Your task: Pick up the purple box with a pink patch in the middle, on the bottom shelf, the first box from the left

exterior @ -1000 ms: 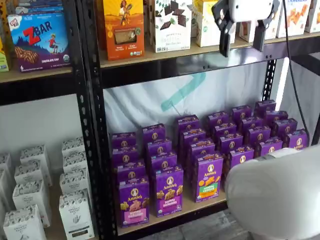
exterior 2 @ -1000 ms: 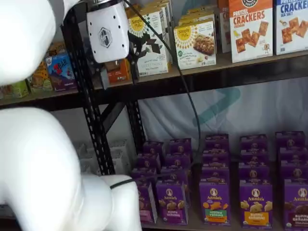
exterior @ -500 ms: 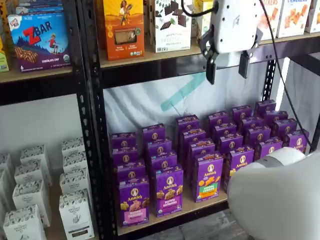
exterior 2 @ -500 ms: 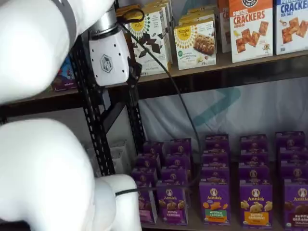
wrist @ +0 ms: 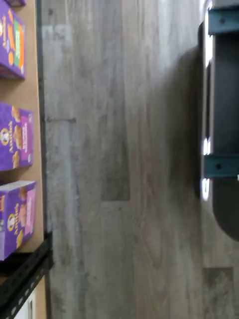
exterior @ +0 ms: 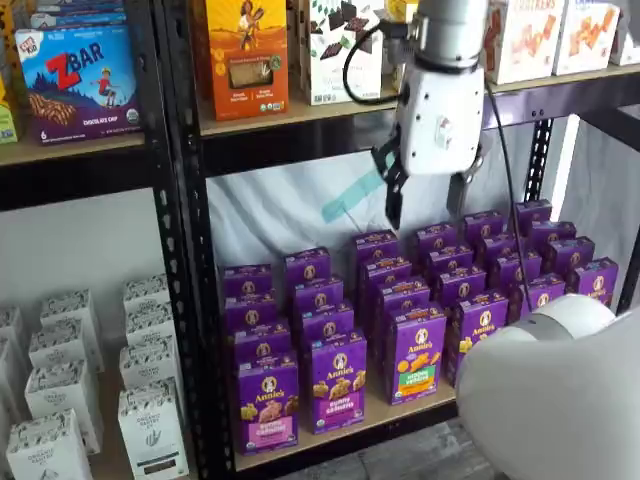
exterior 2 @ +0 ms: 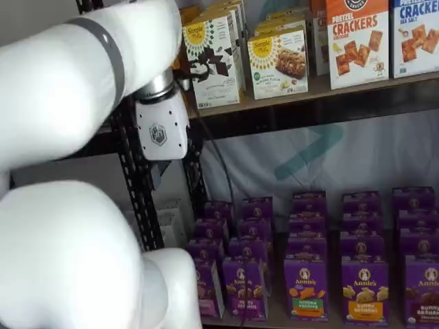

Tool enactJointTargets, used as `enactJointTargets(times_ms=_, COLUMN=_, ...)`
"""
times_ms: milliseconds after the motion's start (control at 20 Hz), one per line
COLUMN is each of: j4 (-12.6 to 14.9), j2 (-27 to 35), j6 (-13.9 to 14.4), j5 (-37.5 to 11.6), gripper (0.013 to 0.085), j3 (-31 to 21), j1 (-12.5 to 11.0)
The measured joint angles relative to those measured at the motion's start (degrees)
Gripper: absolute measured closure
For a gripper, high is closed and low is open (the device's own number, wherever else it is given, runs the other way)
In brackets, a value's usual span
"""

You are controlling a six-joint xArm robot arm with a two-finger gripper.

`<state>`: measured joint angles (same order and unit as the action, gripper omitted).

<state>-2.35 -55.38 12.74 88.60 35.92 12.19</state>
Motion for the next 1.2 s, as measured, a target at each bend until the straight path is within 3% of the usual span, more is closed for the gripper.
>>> enactJointTargets(times_ms=700, j4=-0.12, j2=3.52, j6=5.34, j5=-26.69, gripper=0.013, j3=-17.74, j1=6.45)
enactJointTargets(times_ms=900, j4=-4.03, j2=8.23, j6=3.25, j5=-33.56, gripper=0.013, j3=-20.64, j1=6.7)
enactJointTargets(times_ms=1200, j4=-5.55, j2=17.38, j6=3.31, j5=-43.58, gripper=0.013, j3=-22.56, j1=8.76)
